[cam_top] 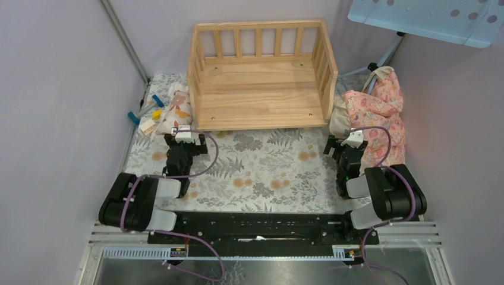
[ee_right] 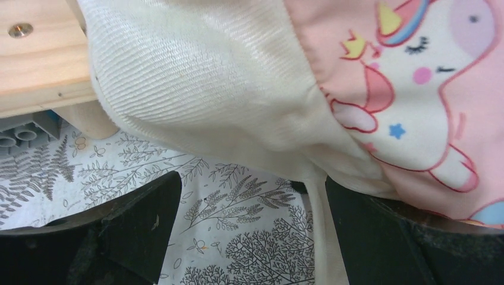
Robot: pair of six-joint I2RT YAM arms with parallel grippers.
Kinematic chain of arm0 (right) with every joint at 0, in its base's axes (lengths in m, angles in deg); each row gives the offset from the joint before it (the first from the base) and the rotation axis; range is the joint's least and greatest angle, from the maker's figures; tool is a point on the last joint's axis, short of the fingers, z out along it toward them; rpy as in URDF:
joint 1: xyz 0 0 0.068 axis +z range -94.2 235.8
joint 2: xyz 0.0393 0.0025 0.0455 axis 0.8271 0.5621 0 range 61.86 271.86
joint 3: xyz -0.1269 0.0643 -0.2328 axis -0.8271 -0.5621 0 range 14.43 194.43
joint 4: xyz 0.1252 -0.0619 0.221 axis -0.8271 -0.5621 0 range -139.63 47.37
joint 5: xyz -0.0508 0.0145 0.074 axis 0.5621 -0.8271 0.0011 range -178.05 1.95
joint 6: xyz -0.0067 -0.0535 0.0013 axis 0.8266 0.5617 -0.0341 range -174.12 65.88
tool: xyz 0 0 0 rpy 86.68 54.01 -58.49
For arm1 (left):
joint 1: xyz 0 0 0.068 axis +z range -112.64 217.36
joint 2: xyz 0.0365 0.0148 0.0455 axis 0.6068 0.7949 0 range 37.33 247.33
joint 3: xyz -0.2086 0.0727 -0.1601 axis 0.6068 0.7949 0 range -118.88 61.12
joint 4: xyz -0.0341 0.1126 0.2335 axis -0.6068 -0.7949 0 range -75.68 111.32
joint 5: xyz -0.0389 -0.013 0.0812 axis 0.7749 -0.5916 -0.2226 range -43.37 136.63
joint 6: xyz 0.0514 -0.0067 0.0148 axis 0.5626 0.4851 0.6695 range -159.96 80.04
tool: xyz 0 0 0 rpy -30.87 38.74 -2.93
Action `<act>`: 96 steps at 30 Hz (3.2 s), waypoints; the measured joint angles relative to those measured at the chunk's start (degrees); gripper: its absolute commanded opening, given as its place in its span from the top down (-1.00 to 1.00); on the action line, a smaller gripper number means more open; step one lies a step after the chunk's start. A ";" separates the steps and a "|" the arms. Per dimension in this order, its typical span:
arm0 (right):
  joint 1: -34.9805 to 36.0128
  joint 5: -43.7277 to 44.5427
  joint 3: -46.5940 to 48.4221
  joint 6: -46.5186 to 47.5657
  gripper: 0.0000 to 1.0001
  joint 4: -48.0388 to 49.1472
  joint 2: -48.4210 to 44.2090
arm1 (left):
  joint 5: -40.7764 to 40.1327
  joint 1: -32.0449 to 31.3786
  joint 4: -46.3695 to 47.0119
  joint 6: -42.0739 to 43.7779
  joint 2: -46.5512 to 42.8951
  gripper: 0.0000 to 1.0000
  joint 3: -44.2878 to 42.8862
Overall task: Set up the pet bed
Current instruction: Pick up the mattress at the center of the board.
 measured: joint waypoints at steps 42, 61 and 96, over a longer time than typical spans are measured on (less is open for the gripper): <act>-9.25 -5.66 53.11 -31.43 -0.97 -100.30 -25.11 | -10.73 -19.02 -86.71 -22.05 -29.55 -0.98 -39.12; -31.87 -31.65 60.37 -40.44 -0.97 -95.06 -11.65 | -9.29 -19.02 -87.21 -20.72 -32.30 -0.98 -36.11; -32.15 -23.56 62.58 -38.60 1.00 -99.91 -19.15 | -6.45 -15.13 -87.19 -20.92 -32.35 -0.98 -36.09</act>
